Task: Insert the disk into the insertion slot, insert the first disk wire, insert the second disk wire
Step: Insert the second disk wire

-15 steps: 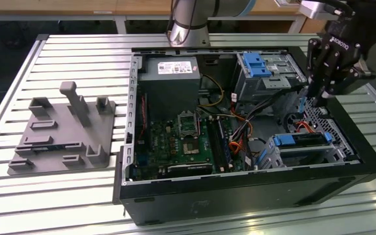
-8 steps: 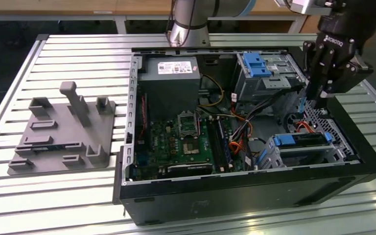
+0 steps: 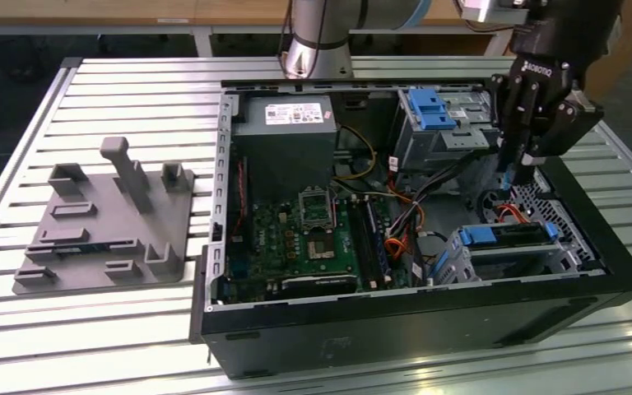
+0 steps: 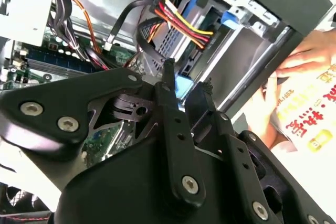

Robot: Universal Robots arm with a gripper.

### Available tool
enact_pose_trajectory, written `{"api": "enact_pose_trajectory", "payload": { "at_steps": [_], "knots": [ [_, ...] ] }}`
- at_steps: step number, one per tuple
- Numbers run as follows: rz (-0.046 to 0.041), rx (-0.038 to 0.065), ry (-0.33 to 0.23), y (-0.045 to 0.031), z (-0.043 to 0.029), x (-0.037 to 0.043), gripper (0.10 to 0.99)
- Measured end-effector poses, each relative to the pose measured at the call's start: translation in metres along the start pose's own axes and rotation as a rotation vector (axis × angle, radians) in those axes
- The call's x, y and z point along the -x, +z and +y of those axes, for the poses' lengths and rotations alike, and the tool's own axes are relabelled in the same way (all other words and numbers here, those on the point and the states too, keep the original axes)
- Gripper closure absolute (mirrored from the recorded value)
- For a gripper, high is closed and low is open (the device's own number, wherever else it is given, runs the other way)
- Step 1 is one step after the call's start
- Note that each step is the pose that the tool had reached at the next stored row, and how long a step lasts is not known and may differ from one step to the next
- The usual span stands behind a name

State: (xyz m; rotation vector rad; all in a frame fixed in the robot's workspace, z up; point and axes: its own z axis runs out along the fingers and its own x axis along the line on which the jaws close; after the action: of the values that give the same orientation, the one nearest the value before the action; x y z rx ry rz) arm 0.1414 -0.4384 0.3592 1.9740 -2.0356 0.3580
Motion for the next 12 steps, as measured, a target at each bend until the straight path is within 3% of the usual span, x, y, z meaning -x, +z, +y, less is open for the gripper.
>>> {"api": "enact_pose_trajectory", "payload": {
  "at_steps": [5,9,10,12],
  "knots": [
    [0.0085,0.000,0.000,0.0075,0.0023,0.0048,0.725],
    [0.0532,-0.002,0.000,0.0087,0.0026,0.0080,0.725],
    [0.0610,-0.002,0.001,0.0090,0.0028,0.0098,0.725],
    [0.0684,-0.002,0.000,0.0098,0.0033,0.0140,0.725]
  ]
}}
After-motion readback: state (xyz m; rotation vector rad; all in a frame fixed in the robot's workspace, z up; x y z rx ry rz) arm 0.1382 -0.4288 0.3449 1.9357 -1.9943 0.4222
